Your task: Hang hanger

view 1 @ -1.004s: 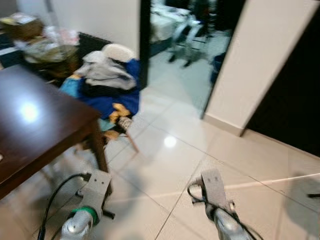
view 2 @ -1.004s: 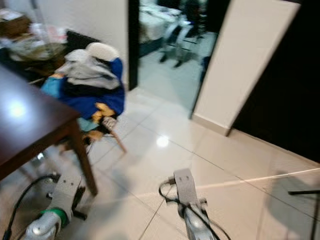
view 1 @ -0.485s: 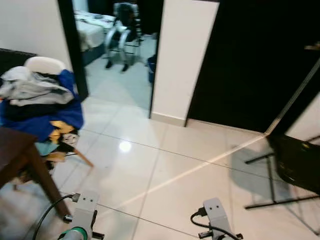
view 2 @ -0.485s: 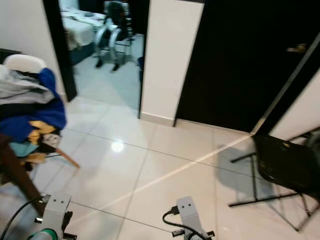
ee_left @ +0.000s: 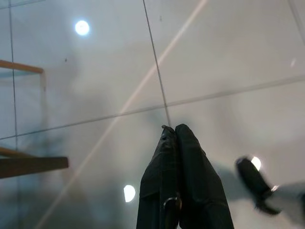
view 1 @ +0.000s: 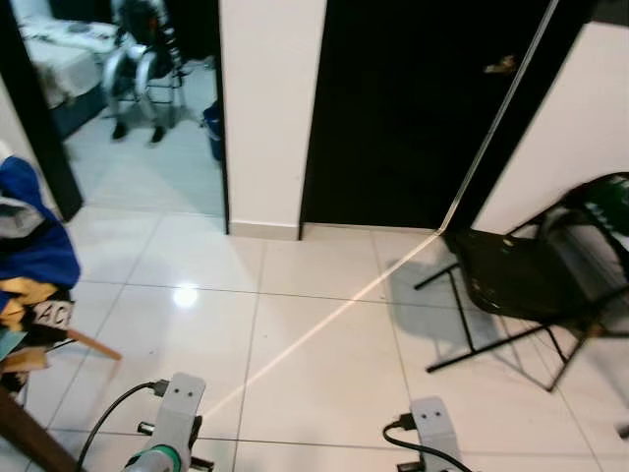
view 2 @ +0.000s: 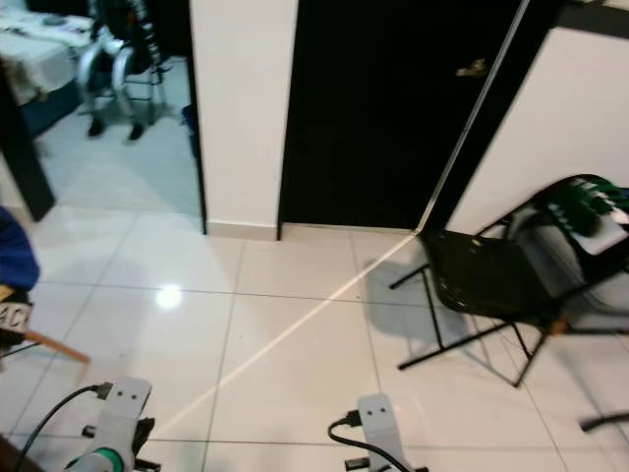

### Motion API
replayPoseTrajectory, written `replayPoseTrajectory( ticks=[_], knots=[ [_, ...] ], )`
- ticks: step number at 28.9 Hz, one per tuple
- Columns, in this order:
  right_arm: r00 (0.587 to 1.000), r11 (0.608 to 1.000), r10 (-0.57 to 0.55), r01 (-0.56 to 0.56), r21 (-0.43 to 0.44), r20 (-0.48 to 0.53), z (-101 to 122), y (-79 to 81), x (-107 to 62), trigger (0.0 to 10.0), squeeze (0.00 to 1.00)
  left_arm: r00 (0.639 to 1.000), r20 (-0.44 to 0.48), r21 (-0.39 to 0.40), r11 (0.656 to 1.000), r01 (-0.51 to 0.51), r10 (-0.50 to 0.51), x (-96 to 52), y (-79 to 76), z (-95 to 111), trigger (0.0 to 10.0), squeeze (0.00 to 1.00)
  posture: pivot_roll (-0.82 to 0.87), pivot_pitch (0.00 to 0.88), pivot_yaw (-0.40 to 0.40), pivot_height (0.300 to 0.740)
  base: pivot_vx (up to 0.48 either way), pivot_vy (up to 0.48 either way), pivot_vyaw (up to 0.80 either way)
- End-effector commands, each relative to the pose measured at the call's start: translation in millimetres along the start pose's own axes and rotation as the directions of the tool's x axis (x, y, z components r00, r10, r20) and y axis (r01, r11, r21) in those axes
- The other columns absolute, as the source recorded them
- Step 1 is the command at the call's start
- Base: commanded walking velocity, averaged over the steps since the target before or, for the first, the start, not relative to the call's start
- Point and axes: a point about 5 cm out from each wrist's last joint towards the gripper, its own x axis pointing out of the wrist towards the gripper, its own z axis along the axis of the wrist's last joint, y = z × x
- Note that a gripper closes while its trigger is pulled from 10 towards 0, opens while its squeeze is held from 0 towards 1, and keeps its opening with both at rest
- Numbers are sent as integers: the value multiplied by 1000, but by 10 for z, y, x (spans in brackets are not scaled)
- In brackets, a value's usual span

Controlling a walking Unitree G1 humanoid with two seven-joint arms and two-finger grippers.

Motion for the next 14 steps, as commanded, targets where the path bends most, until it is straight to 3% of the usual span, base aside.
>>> replayPoseTrajectory(
  ticks=[1, 14],
  knots=[
    [1000, 1000, -2, 2, 8, -22, -74, -26, -15, 10000, 0, 1000, -5, 14, 1000, 10, -10, -5, -38, -33, 10000, 0, -45, 30, 31, 740, 0, 0, -788],
    [999, 999, 32, -33, 5, 19, 5, 29, 0, 10000, 0, 999, 44, 15, 1000, 11, -12, 16, 6, 39, 10000, 0, -40, 30, 50, 740, 0, 0, -788]
  ],
)
